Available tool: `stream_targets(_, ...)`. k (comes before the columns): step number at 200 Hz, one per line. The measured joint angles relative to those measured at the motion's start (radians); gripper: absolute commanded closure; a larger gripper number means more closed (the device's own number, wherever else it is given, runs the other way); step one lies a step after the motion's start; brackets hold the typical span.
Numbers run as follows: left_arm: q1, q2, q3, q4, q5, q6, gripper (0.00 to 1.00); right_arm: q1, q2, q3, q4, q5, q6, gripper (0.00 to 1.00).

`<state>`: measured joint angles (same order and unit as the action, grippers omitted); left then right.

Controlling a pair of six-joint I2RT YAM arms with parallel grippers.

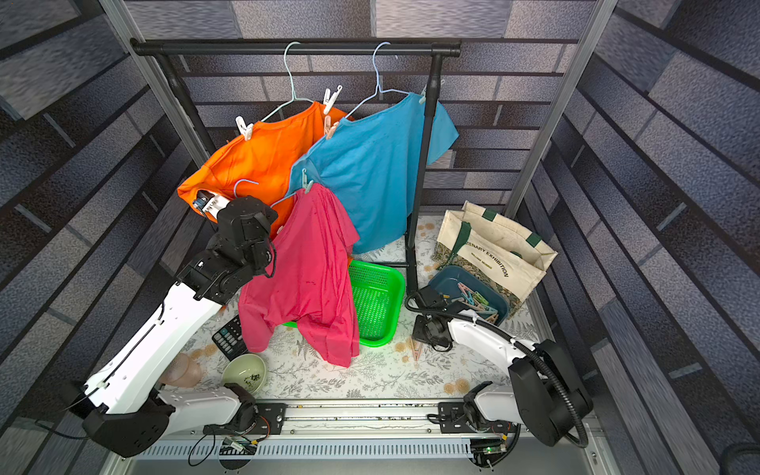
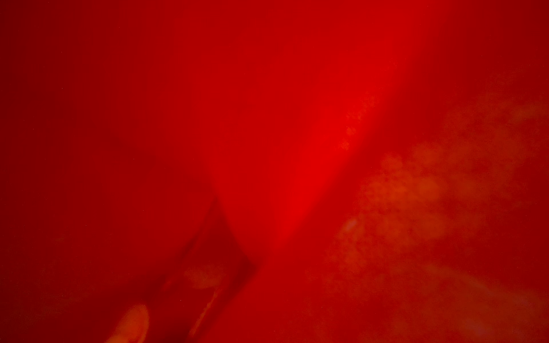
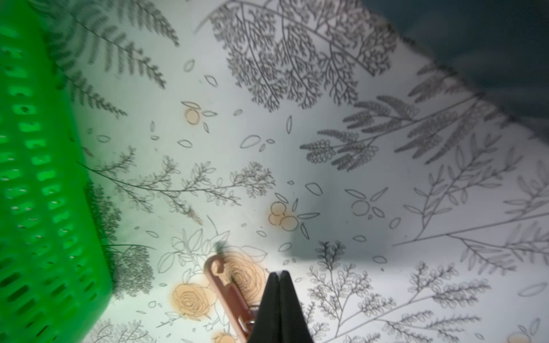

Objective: Use clothespins to secure the t-shirt on both sides of the hanger
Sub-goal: Adjust the clothespin at the center of the board, then pick up the clothespin from the center of the board.

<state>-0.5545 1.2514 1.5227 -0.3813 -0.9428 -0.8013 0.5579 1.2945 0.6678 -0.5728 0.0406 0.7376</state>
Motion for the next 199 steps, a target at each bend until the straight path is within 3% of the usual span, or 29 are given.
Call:
stream_targets(6, 0.0, 0.0, 0.0, 0.0, 0.0, 0.0, 1.0, 0.0, -0.01, 0.005, -0.001, 0.0, -0.002, 0.89)
stream_targets(30, 0.008, 0.0, -0.001, 0.0, 0.002, 0.0, 1.0, 0.0, -0.088, 0.01, -0.02, -0.033, -0.033, 0.52)
stream_targets(60, 0.018, 0.0, -0.01, 0.001, 0.005, 0.0, 1.0, 0.019, -0.094, 0.043, -0.07, -0.107, -0.073, 0.38)
stream_targets(121, 0.017, 0.001, -0.009, -0.011, -0.015, -0.012, 1.0, 0.079, 0.054, 0.054, -0.101, -0.121, -0.051, 0.36)
stream_targets(155, -0.002, 0.034, 0.032, -0.06, -0.06, -0.035, 1.0, 0.079, 0.067, 0.048, -0.085, -0.116, -0.023, 0.52)
stream_targets(199, -0.018, 0.095, 0.149, -0.208, -0.125, -0.14, 1.0, 0.079, 0.095, 0.015, -0.035, -0.118, 0.002, 0.64)
